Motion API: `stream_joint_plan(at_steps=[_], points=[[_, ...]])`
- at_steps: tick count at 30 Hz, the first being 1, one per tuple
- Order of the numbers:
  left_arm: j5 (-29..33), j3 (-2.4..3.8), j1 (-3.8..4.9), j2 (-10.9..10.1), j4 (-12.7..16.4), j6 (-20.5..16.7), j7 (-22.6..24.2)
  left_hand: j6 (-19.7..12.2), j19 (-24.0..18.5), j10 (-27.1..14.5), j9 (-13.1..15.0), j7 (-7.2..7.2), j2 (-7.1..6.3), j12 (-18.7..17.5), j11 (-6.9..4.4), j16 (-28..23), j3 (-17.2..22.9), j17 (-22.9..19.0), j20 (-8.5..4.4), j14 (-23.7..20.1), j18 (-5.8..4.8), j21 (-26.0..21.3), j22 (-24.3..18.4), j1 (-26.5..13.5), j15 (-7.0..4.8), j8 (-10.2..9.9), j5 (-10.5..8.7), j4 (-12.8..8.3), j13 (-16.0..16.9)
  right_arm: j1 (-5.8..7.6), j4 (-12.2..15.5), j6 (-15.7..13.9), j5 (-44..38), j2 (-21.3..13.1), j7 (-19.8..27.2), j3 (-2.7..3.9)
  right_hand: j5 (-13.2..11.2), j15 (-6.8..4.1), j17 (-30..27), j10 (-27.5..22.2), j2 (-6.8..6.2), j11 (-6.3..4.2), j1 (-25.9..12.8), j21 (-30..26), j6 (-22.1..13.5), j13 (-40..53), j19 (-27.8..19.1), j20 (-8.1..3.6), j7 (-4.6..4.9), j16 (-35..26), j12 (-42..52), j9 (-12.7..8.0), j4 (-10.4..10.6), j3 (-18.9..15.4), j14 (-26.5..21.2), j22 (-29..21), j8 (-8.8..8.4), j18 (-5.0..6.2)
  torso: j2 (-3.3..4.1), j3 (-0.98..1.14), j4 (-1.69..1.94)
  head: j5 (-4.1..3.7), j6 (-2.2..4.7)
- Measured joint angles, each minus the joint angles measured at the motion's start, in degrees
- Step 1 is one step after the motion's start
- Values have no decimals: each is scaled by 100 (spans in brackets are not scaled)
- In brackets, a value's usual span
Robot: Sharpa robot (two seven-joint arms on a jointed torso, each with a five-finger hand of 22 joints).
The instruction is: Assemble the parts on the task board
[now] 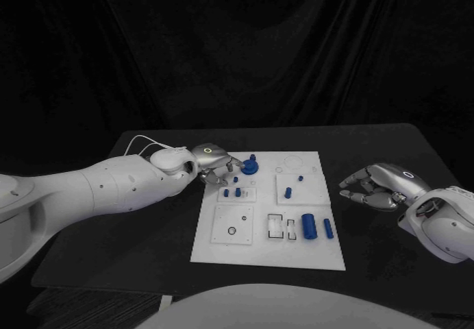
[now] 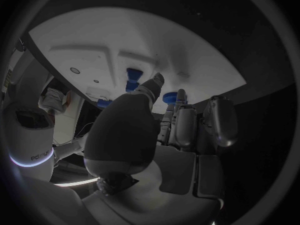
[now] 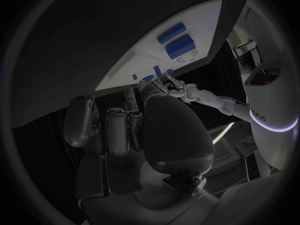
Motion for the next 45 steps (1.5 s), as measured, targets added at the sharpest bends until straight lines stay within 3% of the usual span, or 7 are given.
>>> stream_joint_plan(at_steps=[11,17,19,24,29,34,45], points=[[724,-8,282,-744,394,-621,182,935,-265,-109,123,123,51,16,-56,-293,-233,-652,-19,-371,92,-439,0,173,-14,176,-22,204,222,345,232,-111,1,-164,-1,0,0,0,0,-1195,-115,-18,115,-246,0,-1536,-29,-11,0,-715,-3034,18,6,156,0,-1,-23,-1,0,-16,24,-39,0],[1966,5,580,-1121,597,-656,673,1001,-2469,-863,51,338,226,-8,114,-2078,-830,-3104,212,-2853,537,-3484,-19,-95,280,83,-48,755,505,715,342,-110,1,-161,-20,2,0,0,0,-1661,-246,21,257,-246,21,-3111,-29,-11,21,-715,-4982,41,17,320,0,-1,-23,-1,1,-34,70,-79,0],[2576,2,625,-1218,666,-586,950,973,-3463,-1233,23,478,426,-24,207,-3195,-1027,-3598,377,-3967,528,-4414,-184,-294,625,62,-48,1023,621,834,365,-87,1,-127,-38,1,13,0,0,-1751,-276,58,402,-246,55,-3559,-29,-11,32,-715,-5564,60,-20,451,0,-1,-23,-1,2,-42,101,-109,0],[4246,-5,663,-1334,873,-146,1646,1068,-5114,-1966,0,920,1090,10,223,-5391,-1815,-4602,386,-5343,442,-6257,-1215,-882,737,63,747,1216,691,993,390,43,-19,35,-120,7,58,206,0,-2071,-376,271,545,-413,-4,-4711,-70,112,102,-800,-6926,78,-69,705,-4,-1,-72,-1,8,-64,186,-192,0],[5983,-5,677,-1353,1199,557,2125,-231,-6508,-4137,-228,840,1461,-203,34,-7675,-2586,-5928,319,-7145,443,-6860,-2652,-1116,581,-27,572,1204,-337,1042,274,430,-255,283,-325,4,-287,306,-131,-2623,-500,506,484,-857,-432,-5516,-219,233,-7,-1152,-7768,-3,-95,714,2,-1,-121,93,22,-113,287,-303,0],[7380,-4,641,-1370,1542,1406,2320,-2241,-7507,-5290,-451,498,1750,-343,-295,-8076,-2955,-6408,336,-7880,444,-6939,-4670,-1226,689,-190,406,1201,-816,1048,74,988,-602,539,-546,3,-150,242,-537,-3185,-493,516,651,-1322,-952,-6070,-415,227,-276,-1576,-8084,-173,-408,732,-51,-2,-122,183,42,-160,381,-425,0],[8624,-9,533,-1444,2018,2298,2457,-2785,-7656,-5597,-492,188,1920,-385,-443,-8076,-3141,-6426,98,-7926,673,-6951,-5487,-973,86,-224,866,1201,-880,758,-385,1408,-954,910,-617,-2,-209,252,-696,-2863,-419,551,603,-1509,-802,-6423,-481,235,-174,-1684,-7950,-220,-490,726,-120,3,-70,183,112,-236,565,-651,0]])
